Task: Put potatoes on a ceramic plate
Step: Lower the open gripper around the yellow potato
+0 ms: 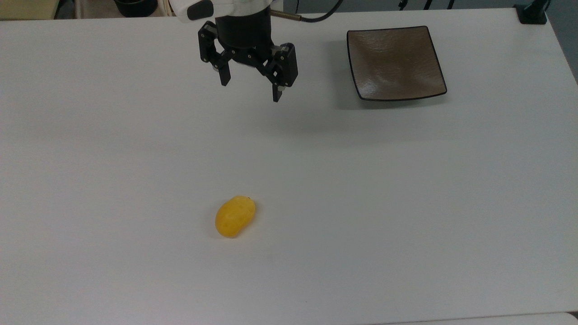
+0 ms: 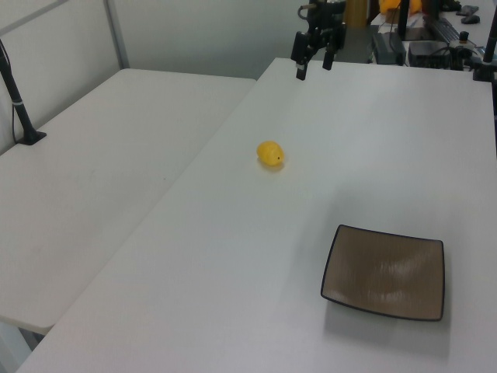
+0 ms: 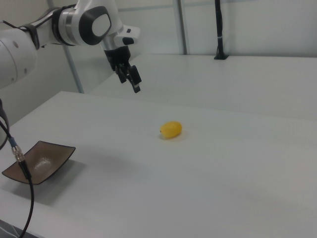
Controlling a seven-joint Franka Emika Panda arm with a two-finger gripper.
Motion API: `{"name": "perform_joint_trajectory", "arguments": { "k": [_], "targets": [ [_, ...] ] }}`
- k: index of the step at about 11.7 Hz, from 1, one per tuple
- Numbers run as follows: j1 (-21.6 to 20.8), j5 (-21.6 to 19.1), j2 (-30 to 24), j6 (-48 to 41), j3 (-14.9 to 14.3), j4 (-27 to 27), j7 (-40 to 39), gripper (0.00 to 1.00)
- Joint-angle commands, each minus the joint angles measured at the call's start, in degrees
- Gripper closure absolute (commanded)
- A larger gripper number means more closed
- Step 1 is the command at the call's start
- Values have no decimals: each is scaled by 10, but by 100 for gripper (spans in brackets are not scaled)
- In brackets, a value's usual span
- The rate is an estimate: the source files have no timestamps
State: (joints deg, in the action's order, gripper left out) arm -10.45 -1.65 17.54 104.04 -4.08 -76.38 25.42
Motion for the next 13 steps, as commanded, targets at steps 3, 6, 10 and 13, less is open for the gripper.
{"name": "perform_joint_trajectory", "arguments": {
  "k": [3, 6, 10, 13],
  "targets": [
    [10, 1, 81, 97, -14, 66, 51, 0],
    [10, 12, 125, 162, -24, 68, 51, 0],
    [9, 49, 183, 215, -24, 69, 55, 0],
    [5, 67, 217, 244, -24, 69, 62, 0]
  ]
}}
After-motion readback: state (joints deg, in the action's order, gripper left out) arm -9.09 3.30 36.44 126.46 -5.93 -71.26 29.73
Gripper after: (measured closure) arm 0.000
